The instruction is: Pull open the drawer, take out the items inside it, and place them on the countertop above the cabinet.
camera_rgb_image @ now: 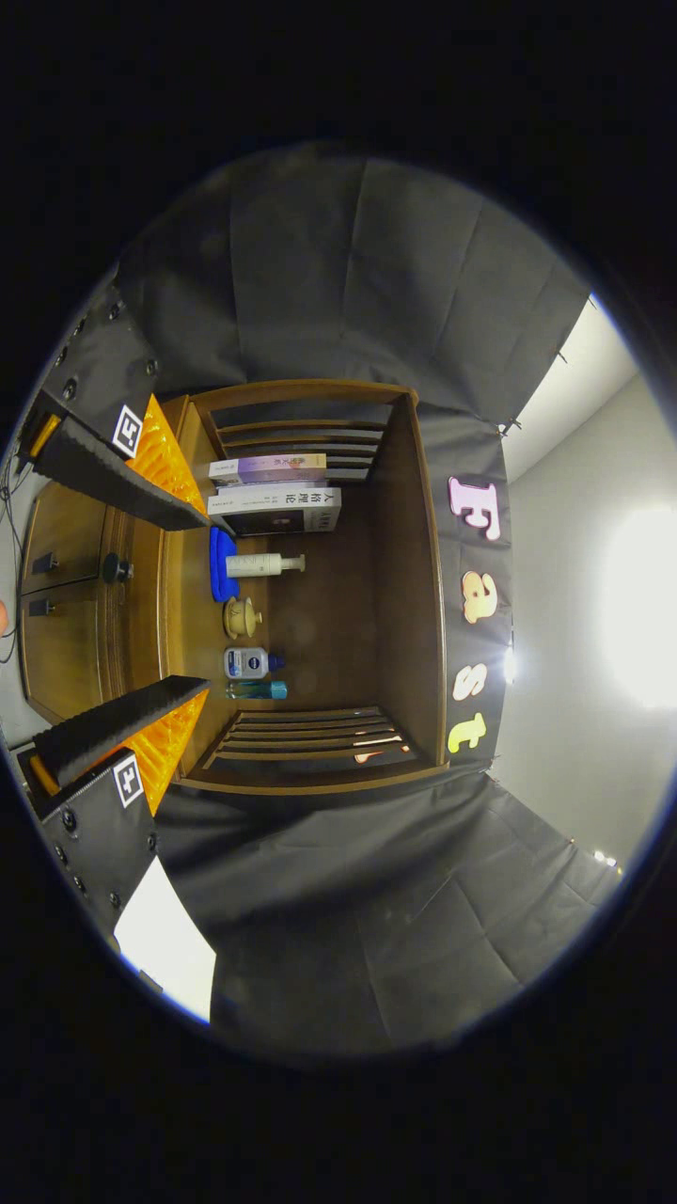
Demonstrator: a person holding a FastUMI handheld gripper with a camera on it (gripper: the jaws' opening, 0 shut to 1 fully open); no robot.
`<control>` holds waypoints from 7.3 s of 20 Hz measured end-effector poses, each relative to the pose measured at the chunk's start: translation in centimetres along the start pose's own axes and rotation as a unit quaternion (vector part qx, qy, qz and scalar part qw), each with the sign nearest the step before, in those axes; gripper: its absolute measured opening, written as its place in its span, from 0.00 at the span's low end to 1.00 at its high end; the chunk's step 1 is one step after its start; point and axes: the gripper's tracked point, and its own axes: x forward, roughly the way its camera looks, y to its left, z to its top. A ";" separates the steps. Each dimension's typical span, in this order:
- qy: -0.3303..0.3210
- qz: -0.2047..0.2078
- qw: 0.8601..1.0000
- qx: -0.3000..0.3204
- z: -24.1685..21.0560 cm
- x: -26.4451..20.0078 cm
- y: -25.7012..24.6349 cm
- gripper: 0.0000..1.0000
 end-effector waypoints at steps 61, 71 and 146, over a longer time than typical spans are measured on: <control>0.188 0.044 0.981 -0.031 -23.3 9.1 4.3 0.33; 0.180 0.056 0.981 -0.043 -22.9 4.3 4.5 0.33; 0.468 0.165 0.868 -0.037 -22.3 8.3 6.7 0.92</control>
